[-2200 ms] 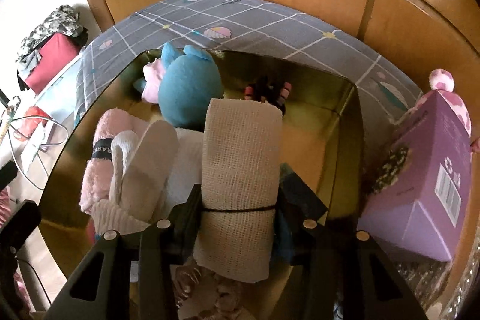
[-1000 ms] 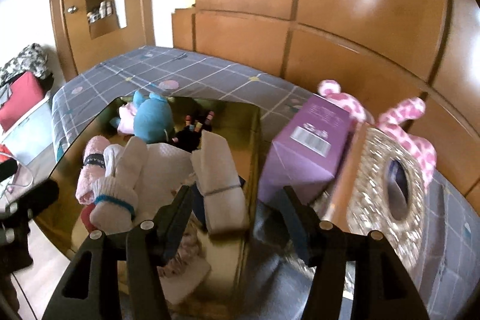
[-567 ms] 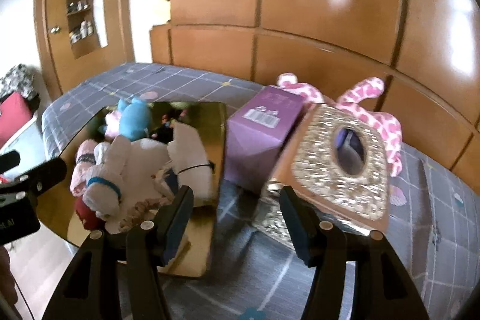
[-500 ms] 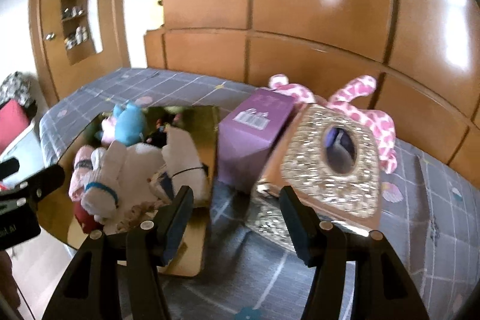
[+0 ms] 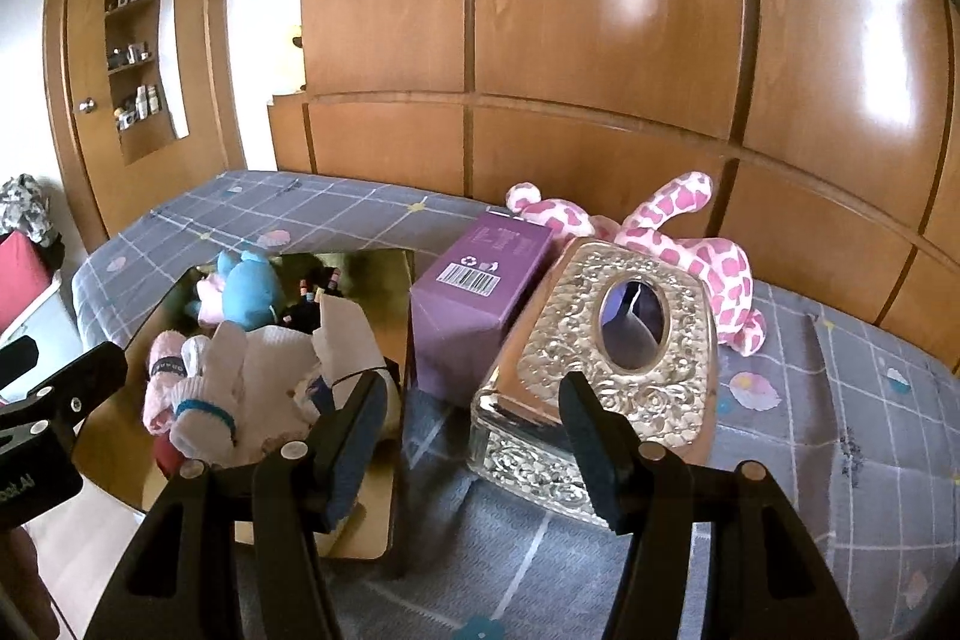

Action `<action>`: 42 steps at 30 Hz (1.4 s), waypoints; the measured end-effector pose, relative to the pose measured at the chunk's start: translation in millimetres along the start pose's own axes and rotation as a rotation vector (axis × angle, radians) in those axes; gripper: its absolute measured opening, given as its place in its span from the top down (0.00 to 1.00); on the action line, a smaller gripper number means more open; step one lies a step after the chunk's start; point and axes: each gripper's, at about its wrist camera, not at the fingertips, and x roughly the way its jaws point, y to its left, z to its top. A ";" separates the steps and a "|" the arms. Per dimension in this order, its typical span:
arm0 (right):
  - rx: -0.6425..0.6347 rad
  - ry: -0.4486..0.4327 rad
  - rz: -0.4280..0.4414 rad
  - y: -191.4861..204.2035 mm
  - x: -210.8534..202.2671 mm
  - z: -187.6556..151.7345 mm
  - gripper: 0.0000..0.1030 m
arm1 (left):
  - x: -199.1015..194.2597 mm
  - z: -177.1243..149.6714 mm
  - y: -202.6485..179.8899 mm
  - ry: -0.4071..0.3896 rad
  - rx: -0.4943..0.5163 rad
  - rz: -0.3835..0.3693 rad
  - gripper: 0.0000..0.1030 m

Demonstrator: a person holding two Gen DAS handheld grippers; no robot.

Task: Organize soft objects

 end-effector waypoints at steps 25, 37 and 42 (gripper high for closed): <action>-0.004 0.011 -0.001 0.7 3.6 -3.2 0.41 | 4.0 -4.2 -2.5 0.020 0.018 -0.003 0.00; 0.002 0.017 -0.005 0.3 4.9 -4.2 0.41 | 3.8 -4.7 -2.8 0.026 0.020 -0.004 0.00; 0.002 0.017 -0.005 0.3 5.0 -4.9 0.41 | 3.7 -5.1 -2.7 0.028 0.021 -0.005 0.00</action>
